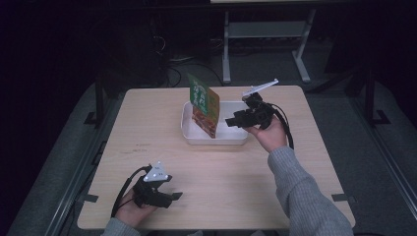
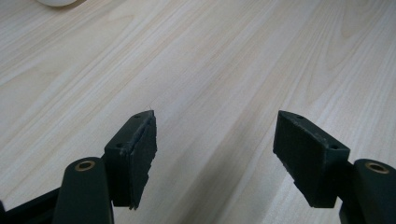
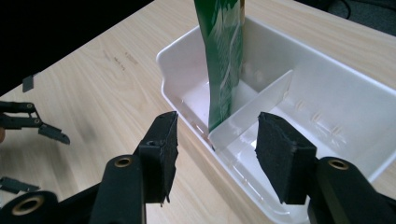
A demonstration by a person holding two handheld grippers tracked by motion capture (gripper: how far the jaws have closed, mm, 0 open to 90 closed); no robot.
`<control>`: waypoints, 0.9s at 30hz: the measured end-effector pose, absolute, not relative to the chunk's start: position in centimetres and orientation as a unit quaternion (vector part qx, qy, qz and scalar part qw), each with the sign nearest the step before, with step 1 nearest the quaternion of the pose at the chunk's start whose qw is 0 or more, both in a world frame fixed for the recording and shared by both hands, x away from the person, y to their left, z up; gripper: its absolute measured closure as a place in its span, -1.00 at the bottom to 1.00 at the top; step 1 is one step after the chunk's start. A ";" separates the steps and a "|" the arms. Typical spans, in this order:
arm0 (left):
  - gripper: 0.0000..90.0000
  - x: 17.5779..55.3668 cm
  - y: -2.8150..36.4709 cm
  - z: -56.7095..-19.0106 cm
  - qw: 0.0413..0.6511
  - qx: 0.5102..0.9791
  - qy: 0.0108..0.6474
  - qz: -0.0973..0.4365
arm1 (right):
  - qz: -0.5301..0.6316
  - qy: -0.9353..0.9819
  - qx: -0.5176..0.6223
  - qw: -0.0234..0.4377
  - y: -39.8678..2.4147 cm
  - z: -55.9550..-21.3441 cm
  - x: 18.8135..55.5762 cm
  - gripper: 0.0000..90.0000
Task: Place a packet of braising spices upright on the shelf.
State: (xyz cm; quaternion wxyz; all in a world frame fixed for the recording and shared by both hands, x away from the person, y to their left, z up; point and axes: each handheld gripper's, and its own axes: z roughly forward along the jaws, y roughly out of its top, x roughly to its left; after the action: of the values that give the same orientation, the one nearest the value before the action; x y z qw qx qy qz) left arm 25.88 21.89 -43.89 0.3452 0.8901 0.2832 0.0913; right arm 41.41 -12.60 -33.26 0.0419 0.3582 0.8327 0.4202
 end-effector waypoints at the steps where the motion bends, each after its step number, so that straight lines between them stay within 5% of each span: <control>1: -0.34 25.9 21.9 -43.9 0.345 0.890 0.283 0.091 | 0.420 0.833 0.358 0.042 -12.7 -33.3 41.3 0.05; 27: -0.34 25.9 22.0 -44.0 0.343 0.891 0.285 0.090 | 0.417 0.832 0.365 0.018 -16.2 -36.0 37.9 -0.03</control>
State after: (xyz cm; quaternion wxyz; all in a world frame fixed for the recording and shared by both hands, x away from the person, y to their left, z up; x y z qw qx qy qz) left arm 25.91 22.04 -43.97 0.3426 0.8907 0.2851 0.0897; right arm 37.88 -16.20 -36.04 0.0184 0.3648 0.8324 0.4167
